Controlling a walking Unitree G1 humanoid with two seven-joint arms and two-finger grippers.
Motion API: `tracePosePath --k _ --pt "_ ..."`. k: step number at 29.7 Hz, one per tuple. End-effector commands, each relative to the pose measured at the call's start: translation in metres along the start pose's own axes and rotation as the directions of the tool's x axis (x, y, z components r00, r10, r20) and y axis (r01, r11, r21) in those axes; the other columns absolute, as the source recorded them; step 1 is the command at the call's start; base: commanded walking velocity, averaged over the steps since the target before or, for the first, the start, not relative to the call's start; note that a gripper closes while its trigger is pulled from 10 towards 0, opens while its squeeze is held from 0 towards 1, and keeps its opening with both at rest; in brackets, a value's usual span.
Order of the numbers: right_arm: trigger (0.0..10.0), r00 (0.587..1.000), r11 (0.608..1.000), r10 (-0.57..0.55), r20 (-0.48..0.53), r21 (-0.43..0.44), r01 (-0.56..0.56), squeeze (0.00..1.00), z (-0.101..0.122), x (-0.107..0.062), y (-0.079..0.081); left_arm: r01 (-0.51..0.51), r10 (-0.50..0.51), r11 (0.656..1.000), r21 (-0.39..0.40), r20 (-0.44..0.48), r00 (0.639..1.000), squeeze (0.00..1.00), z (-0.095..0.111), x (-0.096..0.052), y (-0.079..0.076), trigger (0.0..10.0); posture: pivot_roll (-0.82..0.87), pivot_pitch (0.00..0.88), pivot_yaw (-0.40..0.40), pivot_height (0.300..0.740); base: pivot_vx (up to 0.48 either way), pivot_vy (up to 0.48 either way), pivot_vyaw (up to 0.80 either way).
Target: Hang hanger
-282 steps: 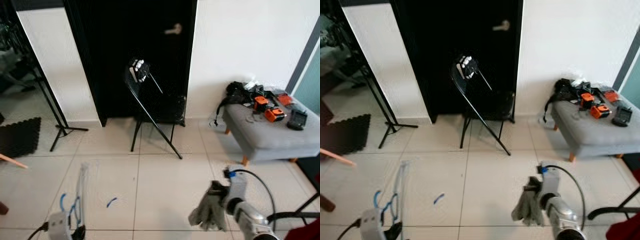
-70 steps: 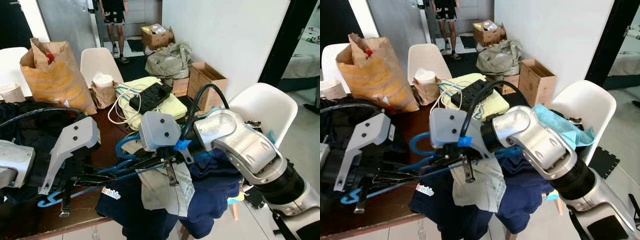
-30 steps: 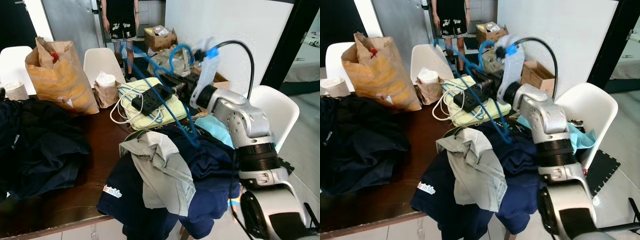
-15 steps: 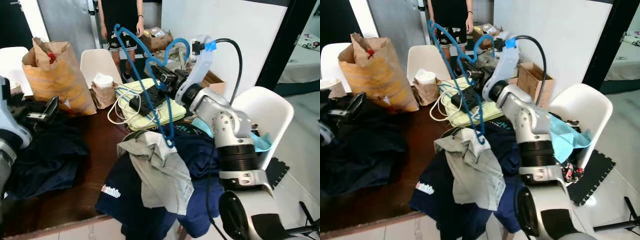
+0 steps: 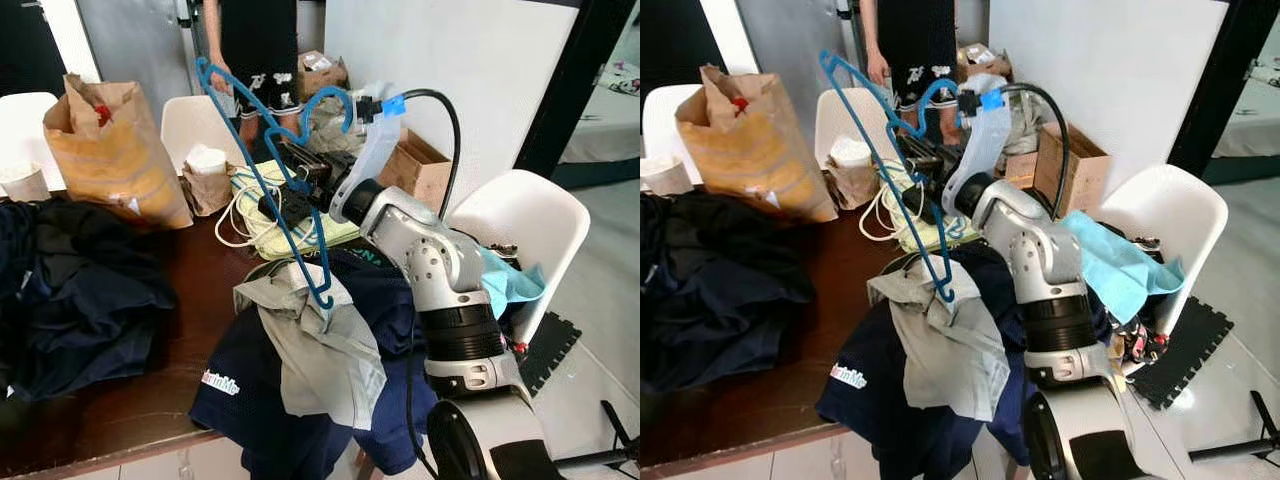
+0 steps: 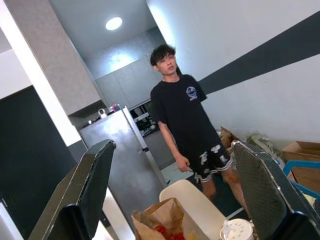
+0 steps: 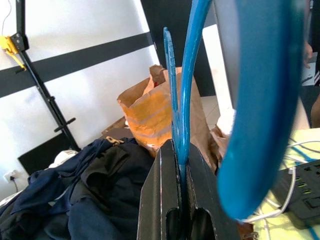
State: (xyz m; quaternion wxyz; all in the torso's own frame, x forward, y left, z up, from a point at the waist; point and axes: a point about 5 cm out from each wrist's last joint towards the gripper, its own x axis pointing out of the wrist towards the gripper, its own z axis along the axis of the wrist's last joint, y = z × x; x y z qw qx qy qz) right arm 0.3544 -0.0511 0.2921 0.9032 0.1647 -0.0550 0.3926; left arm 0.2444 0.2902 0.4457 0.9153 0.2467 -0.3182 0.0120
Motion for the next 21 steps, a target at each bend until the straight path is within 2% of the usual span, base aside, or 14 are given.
tracePosePath --k 1,4,6,7,8,9,10,12,13,14,17,21 --pt "10.0 1.000 1.000 -0.003 -0.025 -0.018 0.003 0.00 -0.002 -0.002 0.001 -0.021 0.019 0.999 -0.043 -0.053 0.998 0.00 -0.017 -0.005 -0.007 10.0 0.07 0.000 0.005 0.740 0.000 0.000 0.00" --pt "10.0 1.000 1.000 -0.003 -0.030 -0.020 0.002 0.00 -0.003 -0.002 0.001 -0.033 0.029 0.998 -0.059 -0.070 0.997 0.00 -0.021 -0.008 -0.008 10.0 0.07 0.000 0.005 0.740 0.000 0.000 0.00" --pt "10.0 0.999 0.999 -0.007 -0.048 -0.037 0.005 0.00 -0.007 -0.004 0.002 -0.115 0.089 0.982 -0.150 -0.166 0.982 0.00 -0.051 -0.025 -0.016 10.0 0.07 0.000 0.009 0.740 0.000 0.000 0.00" --pt "10.0 0.999 0.999 -0.007 -0.048 -0.037 0.005 0.00 -0.007 -0.004 0.002 -0.115 0.089 0.982 -0.150 -0.166 0.982 0.00 -0.051 -0.025 -0.016 10.0 0.07 0.000 0.009 0.740 0.000 0.000 0.00" --pt "10.0 0.998 0.999 -0.013 -0.056 -0.045 0.010 0.00 -0.009 -0.005 0.001 -0.174 0.126 0.963 -0.205 -0.226 0.966 0.00 -0.069 -0.038 -0.024 10.0 0.07 0.000 0.009 0.740 0.000 0.000 0.00" --pt "10.0 0.998 0.999 -0.026 -0.065 -0.047 0.023 0.00 -0.011 -0.007 -0.001 -0.278 0.180 0.916 -0.291 -0.319 0.930 0.00 -0.098 -0.061 -0.045 10.0 0.07 0.000 0.001 0.740 0.000 0.000 0.00" --pt "10.0 0.998 0.999 -0.026 -0.065 -0.047 0.023 0.00 -0.011 -0.007 -0.001 -0.278 0.180 0.916 -0.291 -0.319 0.930 0.00 -0.098 -0.061 -0.045 10.0 0.07 0.000 0.001 0.740 0.000 0.000 0.00" --pt "10.0 0.997 0.999 -0.032 -0.068 -0.042 0.029 0.00 -0.012 -0.009 -0.003 -0.347 0.220 0.878 -0.329 -0.367 0.904 0.00 -0.112 -0.073 -0.060 10.0 0.07 0.000 -0.011 0.740 0.000 0.000 0.00" --pt "10.0 0.997 0.999 -0.032 -0.068 -0.042 0.029 0.00 -0.012 -0.009 -0.003 -0.347 0.220 0.878 -0.329 -0.367 0.904 0.00 -0.112 -0.073 -0.060 10.0 0.07 0.000 -0.011 0.740 0.000 0.000 0.00" --pt "10.0 0.997 0.999 -0.032 -0.070 -0.043 0.029 0.00 -0.012 -0.009 -0.004 -0.379 0.237 0.859 -0.345 -0.388 0.891 0.00 -0.117 -0.078 -0.068 10.0 0.06 0.000 -0.016 0.740 0.000 0.000 0.00" --pt "10.0 0.997 0.998 -0.029 -0.072 -0.052 0.025 0.00 -0.011 -0.010 -0.005 -0.394 0.239 0.855 -0.337 -0.419 0.876 0.00 -0.126 -0.084 -0.076 10.0 0.06 0.000 -0.018 0.740 0.000 0.000 0.00" --pt "10.0 0.997 0.998 -0.033 -0.067 -0.061 0.028 0.00 -0.010 -0.010 -0.007 -0.400 0.247 0.861 -0.314 -0.430 0.868 0.00 -0.129 -0.085 -0.073 10.0 0.07 0.000 -0.017 0.740 0.000 0.217 0.00"
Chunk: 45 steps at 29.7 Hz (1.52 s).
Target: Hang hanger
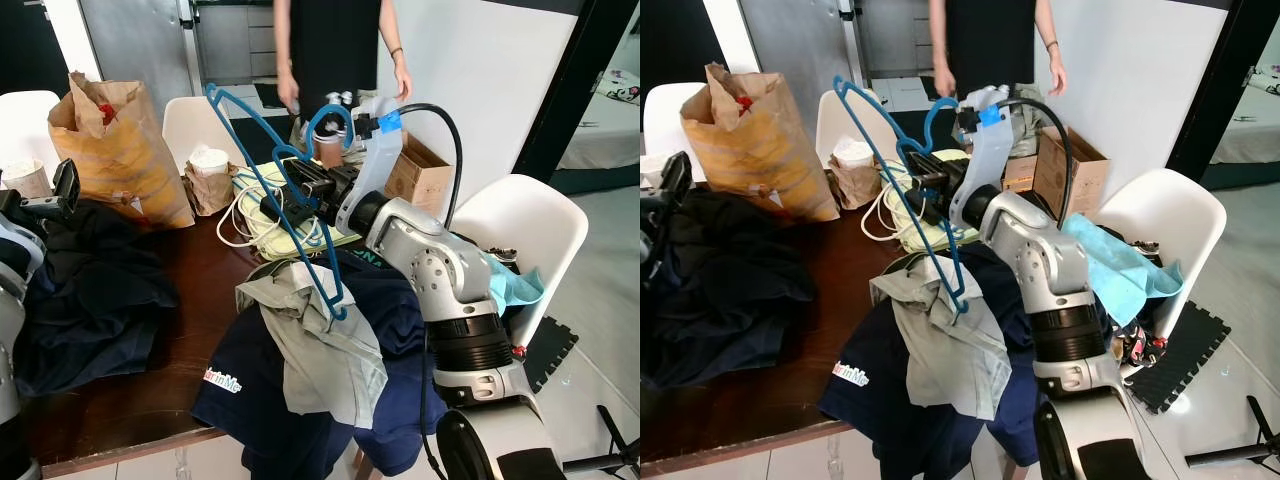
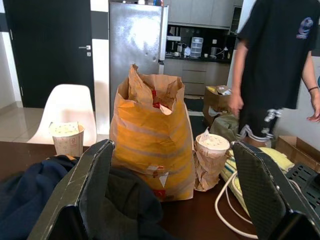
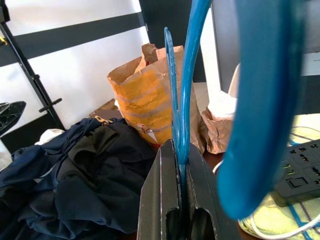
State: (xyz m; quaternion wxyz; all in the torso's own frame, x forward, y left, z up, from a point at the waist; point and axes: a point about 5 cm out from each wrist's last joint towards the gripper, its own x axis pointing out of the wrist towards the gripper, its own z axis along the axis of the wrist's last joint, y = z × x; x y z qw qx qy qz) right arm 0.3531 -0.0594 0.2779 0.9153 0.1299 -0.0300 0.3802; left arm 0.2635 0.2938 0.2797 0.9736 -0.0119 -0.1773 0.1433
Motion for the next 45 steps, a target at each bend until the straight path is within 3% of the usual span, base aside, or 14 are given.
tracePosePath --k 1,19,32,37,45 --pt "10.0 1.000 1.000 -0.001 0.007 -0.014 0.001 0.00 0.001 -0.001 0.000 -0.023 0.023 0.999 0.022 -0.010 1.000 0.00 -0.002 0.000 0.004 10.0 0.07 0.000 -0.015 0.740 0.000 0.356 0.00" --pt "10.0 0.999 0.999 -0.032 0.040 -0.037 0.034 0.00 0.008 -0.004 -0.005 -0.013 0.013 1.000 0.016 -0.002 1.000 0.00 -0.005 0.006 -0.009 10.0 0.05 0.000 -0.012 0.740 0.000 0.421 0.00" --pt "10.0 0.999 0.999 -0.017 0.044 -0.039 0.018 0.00 0.007 -0.004 -0.002 0.032 -0.032 0.999 0.005 -0.039 0.999 0.00 -0.010 0.011 -0.019 10.0 0.05 0.000 -0.014 0.740 0.000 -0.100 0.00" --pt "10.0 0.999 0.999 -0.013 0.042 -0.043 0.014 0.00 0.008 -0.004 -0.001 -0.016 0.015 1.000 -0.022 -0.066 0.998 0.00 -0.014 0.015 -0.021 10.0 0.04 0.000 -0.012 0.740 0.000 -0.376 0.00" --pt "10.0 0.999 0.999 -0.010 0.041 -0.050 0.012 0.00 0.008 -0.006 0.000 -0.055 0.053 0.998 -0.006 -0.168 0.984 0.00 -0.033 0.010 -0.025 10.0 0.04 0.000 -0.006 0.740 0.000 0.000 0.00"
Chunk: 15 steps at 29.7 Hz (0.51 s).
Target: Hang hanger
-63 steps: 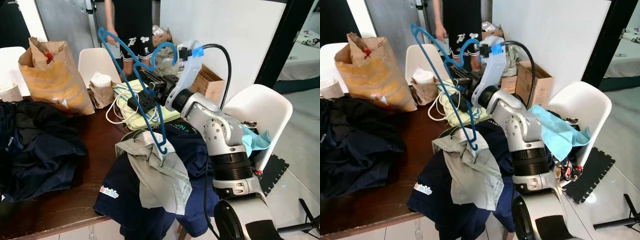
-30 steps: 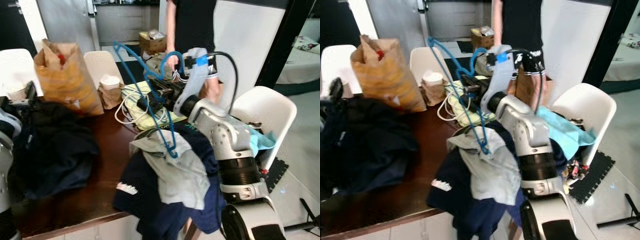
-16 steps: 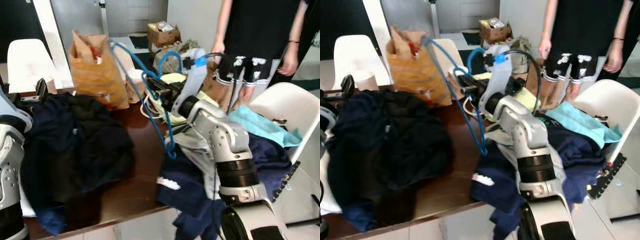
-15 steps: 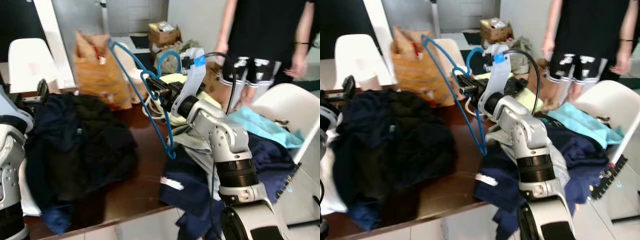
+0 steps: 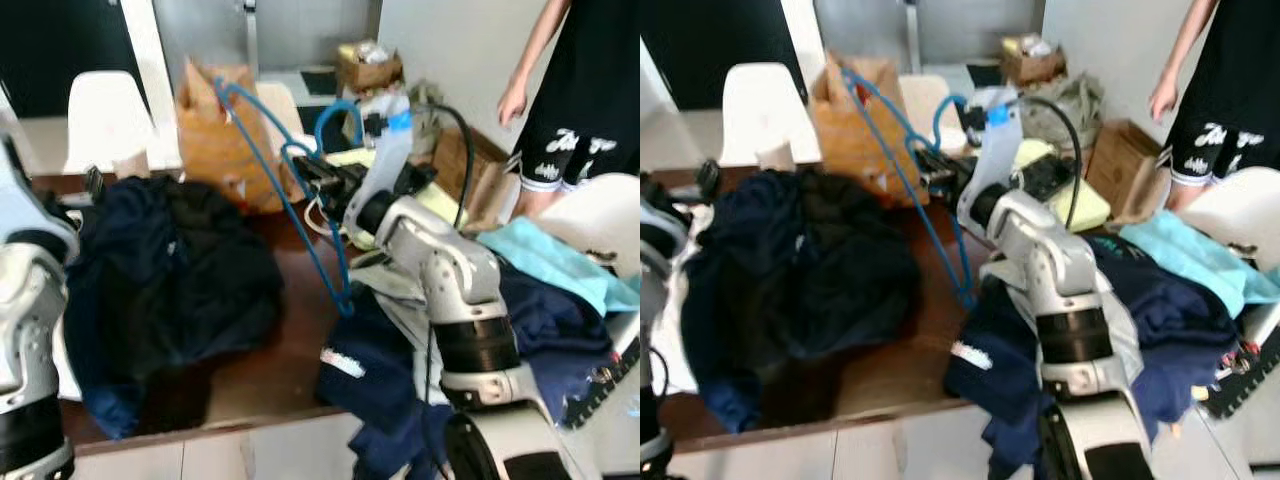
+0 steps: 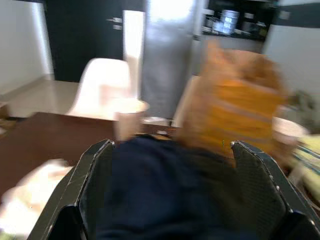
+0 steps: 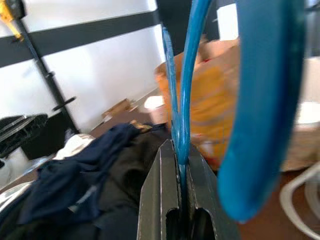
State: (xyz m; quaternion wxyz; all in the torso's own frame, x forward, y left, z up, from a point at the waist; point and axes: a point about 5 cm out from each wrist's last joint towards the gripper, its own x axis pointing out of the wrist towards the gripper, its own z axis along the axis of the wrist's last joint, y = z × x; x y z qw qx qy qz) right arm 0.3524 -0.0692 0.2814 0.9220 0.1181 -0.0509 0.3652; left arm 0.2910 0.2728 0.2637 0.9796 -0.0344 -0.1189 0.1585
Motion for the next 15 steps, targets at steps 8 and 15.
tracePosePath --k 8,15 --pt "10.0 1.000 0.999 0.010 -0.012 -0.032 -0.010 0.00 0.000 -0.001 0.003 -0.193 0.197 0.980 0.035 -0.165 0.967 0.00 -0.039 -0.021 0.016 10.0 0.04 0.000 -0.003 0.740 0.000 0.000 0.00" --pt "10.0 0.999 0.999 0.000 -0.034 -0.045 -0.001 0.00 -0.004 -0.001 0.001 -0.308 0.317 0.948 0.079 -0.196 0.928 0.00 -0.051 -0.037 0.027 10.0 0.04 0.000 -0.009 0.740 0.000 0.000 0.00"
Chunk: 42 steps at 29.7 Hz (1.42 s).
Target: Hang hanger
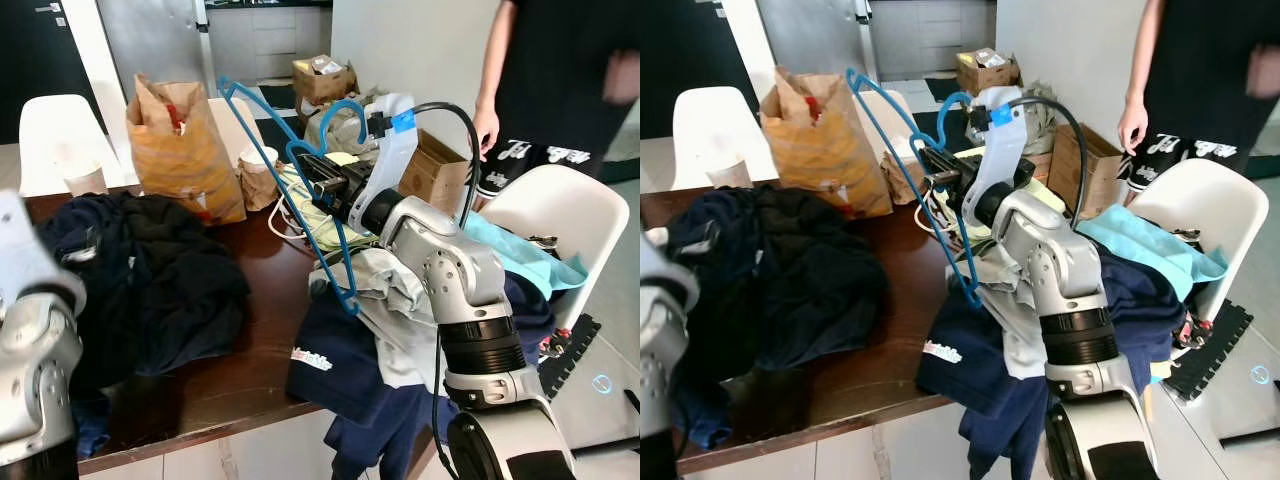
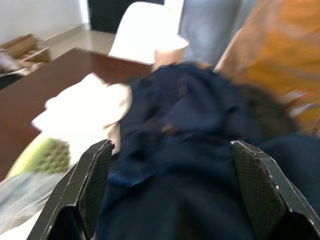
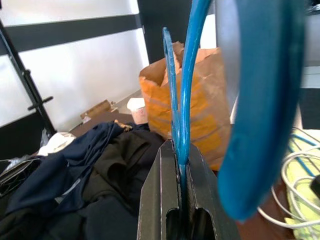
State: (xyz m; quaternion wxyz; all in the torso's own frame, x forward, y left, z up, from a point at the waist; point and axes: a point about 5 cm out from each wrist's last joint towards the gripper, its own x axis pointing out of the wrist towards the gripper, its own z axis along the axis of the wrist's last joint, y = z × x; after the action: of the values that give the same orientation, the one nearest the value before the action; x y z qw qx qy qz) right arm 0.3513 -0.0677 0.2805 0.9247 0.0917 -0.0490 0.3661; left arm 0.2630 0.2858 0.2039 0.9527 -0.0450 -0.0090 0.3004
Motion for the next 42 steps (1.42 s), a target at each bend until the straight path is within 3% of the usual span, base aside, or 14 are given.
tracePosePath --k 1,5,10,17,18,20,21,31,37,40,42 --pt "10.0 1.000 1.000 -0.001 -0.014 0.002 0.001 0.00 -0.003 0.000 0.000 -0.042 0.042 0.999 0.002 -0.008 0.999 0.00 -0.003 -0.003 0.002 10.0 0.04 0.000 -0.010 0.740 0.000 0.000 0.00" --pt "10.0 1.000 1.000 0.004 -0.017 0.001 -0.004 0.00 -0.004 0.000 0.000 -0.051 0.051 0.999 0.000 -0.014 0.999 0.00 -0.005 -0.002 0.004 10.0 0.04 0.000 -0.013 0.740 0.000 0.000 0.00" --pt "10.0 1.000 1.000 0.008 -0.014 -0.002 -0.008 0.00 -0.002 0.001 0.001 0.019 -0.019 0.999 -0.038 -0.015 1.000 0.00 -0.007 0.000 -0.004 10.0 0.04 0.000 -0.012 0.740 0.000 0.000 0.00" --pt "10.0 1.000 1.000 0.004 -0.009 -0.006 -0.004 0.00 -0.001 0.000 0.001 0.061 -0.060 0.998 -0.023 0.025 0.998 0.00 0.000 0.006 -0.009 10.0 0.03 0.000 -0.006 0.740 0.000 0.000 0.00" --pt "10.0 1.000 1.000 0.001 -0.008 -0.007 -0.001 0.00 0.000 0.000 0.001 0.063 -0.063 0.998 -0.022 0.026 0.998 0.00 0.000 0.007 -0.008 3.8 0.03 0.000 -0.006 0.740 0.000 0.000 0.00" --pt "10.0 1.000 1.000 0.001 -0.008 -0.007 -0.001 0.00 0.000 0.000 0.001 0.063 -0.063 0.998 -0.022 0.026 0.998 0.00 0.000 0.007 -0.008 3.8 0.03 0.000 -0.006 0.740 0.000 0.000 0.00" --pt "10.0 1.000 1.000 -0.001 -0.006 -0.008 0.001 0.00 0.000 -0.001 0.001 0.061 -0.060 0.998 -0.023 0.017 0.998 0.00 -0.002 0.007 -0.008 0.0 0.02 0.000 -0.003 0.740 0.000 0.000 0.00" --pt "10.0 1.000 1.000 -0.008 -0.004 -0.012 0.008 0.00 0.001 -0.002 -0.001 0.034 -0.034 0.999 -0.015 -0.019 0.999 0.00 -0.012 0.004 0.000 0.0 0.03 0.000 -0.008 0.740 0.000 0.000 0.00" --pt "10.0 1.000 1.000 -0.007 -0.004 -0.012 0.007 0.00 0.001 -0.001 -0.001 0.009 -0.009 1.000 -0.012 -0.004 1.000 0.00 -0.007 0.005 0.007 0.0 0.03 0.000 -0.008 0.740 0.000 0.000 0.00" --pt "10.0 1.000 1.000 -0.007 -0.003 -0.012 0.007 0.00 0.001 -0.001 -0.001 -0.016 0.017 1.000 -0.014 0.025 1.000 0.00 0.001 0.008 0.013 0.0 0.03 0.000 -0.007 0.740 0.000 0.000 0.00" --pt "10.0 1.000 1.000 -0.012 0.000 -0.013 0.012 0.00 0.002 -0.001 -0.002 -0.103 0.108 0.994 -0.042 0.175 0.979 0.00 0.045 0.015 0.037 0.0 0.03 0.000 -0.009 0.740 0.000 0.000 0.00"
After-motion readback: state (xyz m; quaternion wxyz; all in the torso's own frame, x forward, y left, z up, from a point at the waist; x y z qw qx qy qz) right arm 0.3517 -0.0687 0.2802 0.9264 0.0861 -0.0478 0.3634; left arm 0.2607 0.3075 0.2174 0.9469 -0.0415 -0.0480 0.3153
